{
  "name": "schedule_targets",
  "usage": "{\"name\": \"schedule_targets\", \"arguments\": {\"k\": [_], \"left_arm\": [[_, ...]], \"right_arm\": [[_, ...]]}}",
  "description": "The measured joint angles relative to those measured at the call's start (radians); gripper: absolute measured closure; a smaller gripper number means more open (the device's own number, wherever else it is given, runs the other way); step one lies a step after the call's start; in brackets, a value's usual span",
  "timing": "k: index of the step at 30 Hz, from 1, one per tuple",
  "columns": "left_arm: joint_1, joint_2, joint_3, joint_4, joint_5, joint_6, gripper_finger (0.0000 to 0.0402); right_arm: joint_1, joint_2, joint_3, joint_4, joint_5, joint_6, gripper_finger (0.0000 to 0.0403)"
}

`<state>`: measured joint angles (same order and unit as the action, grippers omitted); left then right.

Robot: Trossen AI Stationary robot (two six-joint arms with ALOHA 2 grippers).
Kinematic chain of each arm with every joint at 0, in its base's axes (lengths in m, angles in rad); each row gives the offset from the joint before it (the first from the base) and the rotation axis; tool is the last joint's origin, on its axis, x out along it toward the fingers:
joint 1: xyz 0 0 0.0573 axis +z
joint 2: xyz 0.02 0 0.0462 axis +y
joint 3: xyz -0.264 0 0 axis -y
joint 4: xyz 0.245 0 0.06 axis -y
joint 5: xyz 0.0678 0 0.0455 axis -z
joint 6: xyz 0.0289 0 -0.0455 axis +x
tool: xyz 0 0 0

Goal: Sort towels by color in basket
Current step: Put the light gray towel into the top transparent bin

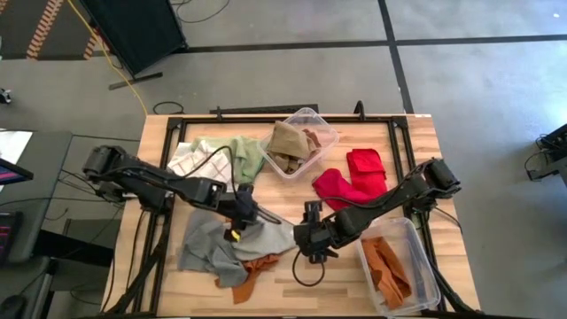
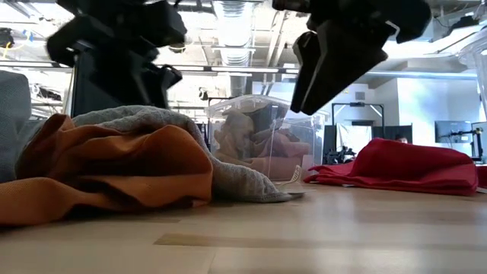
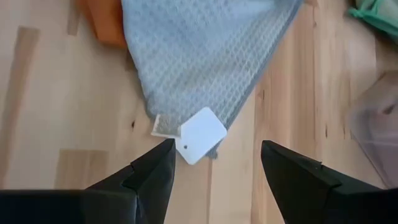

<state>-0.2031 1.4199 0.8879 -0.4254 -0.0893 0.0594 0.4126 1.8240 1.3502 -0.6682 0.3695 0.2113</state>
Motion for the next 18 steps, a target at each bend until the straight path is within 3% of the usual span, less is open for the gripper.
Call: {"name": "schedule_targets", "arguments": {"k": [4, 9, 18], "left_arm": [[-0.041, -0.076, 0.000, -0.119, -0.097, -0.088, 0.0209], [-0.111, -0.209, 0.001, -0.288, -0.206, -0.216, 0.0211], [-0.285, -0.382, -0.010, -0.400, -0.254, -0.430, 0.0216]], "right_arm": [[-0.003, 0.000, 0.000, -0.025, 0.000, 0.003, 0.0134], [-0.009, -0.006, 0.000, -0.025, 0.000, 0.002, 0.0134], [0.000, -0.024, 0.000, 0.112, 0.000, -0.085, 0.0134]]}}
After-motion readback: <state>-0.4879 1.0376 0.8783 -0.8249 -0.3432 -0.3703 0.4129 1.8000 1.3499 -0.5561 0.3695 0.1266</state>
